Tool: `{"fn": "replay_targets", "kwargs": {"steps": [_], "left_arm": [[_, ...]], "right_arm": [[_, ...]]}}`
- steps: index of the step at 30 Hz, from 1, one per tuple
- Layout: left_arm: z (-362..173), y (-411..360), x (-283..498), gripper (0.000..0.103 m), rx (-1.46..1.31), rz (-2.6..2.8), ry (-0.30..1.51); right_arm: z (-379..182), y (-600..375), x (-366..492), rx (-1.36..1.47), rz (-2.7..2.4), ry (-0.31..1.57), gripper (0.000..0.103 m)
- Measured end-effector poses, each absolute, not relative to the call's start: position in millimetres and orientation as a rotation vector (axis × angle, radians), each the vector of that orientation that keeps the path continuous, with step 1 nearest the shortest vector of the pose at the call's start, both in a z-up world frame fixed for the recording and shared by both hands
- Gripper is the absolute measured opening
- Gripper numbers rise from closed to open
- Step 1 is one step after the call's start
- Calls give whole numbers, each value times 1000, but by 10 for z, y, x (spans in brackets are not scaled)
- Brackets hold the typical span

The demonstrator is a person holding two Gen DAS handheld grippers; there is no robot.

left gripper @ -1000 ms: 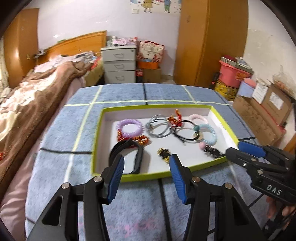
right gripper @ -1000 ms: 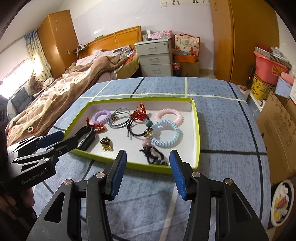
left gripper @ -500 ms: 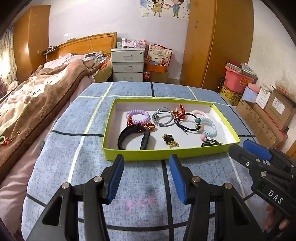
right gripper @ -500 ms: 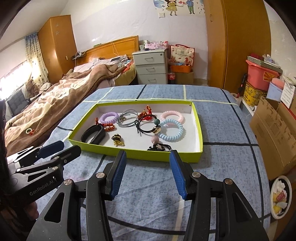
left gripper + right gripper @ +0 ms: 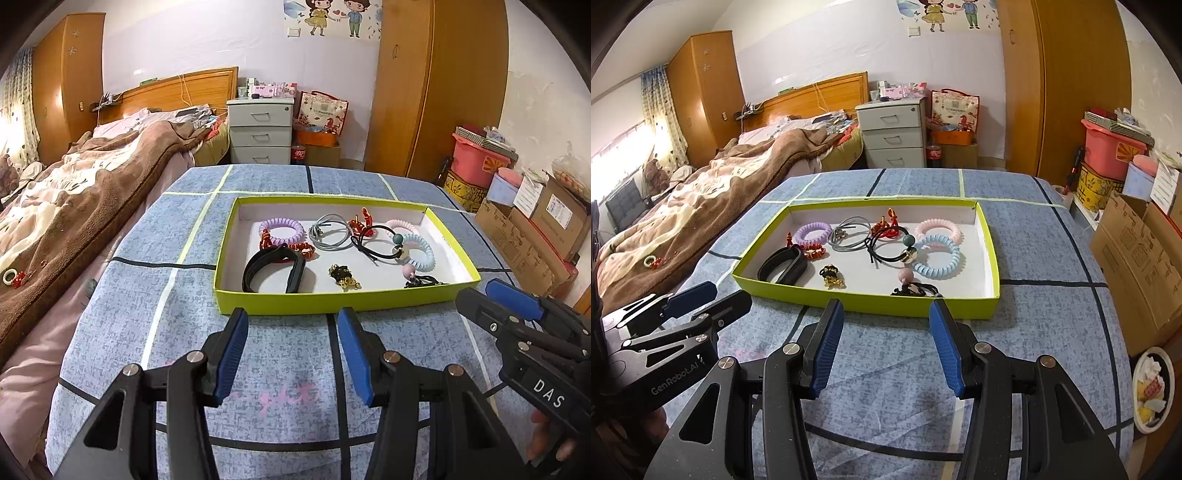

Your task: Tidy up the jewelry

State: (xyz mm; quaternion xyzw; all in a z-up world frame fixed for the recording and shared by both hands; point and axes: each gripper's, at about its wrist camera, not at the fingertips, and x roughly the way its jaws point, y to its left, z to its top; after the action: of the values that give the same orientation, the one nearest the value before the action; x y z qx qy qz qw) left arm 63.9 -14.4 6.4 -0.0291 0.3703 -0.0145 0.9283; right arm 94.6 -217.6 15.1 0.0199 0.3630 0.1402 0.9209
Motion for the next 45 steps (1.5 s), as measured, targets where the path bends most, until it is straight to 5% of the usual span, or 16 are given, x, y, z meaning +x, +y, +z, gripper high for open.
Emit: {"fn": "replay_targets", "kwargs": {"steps": [45], "left_arm": [[111,-117,612,53,-64,-14,759]], "right_arm": [[140,-2152,926,41,290,747,49]]}}
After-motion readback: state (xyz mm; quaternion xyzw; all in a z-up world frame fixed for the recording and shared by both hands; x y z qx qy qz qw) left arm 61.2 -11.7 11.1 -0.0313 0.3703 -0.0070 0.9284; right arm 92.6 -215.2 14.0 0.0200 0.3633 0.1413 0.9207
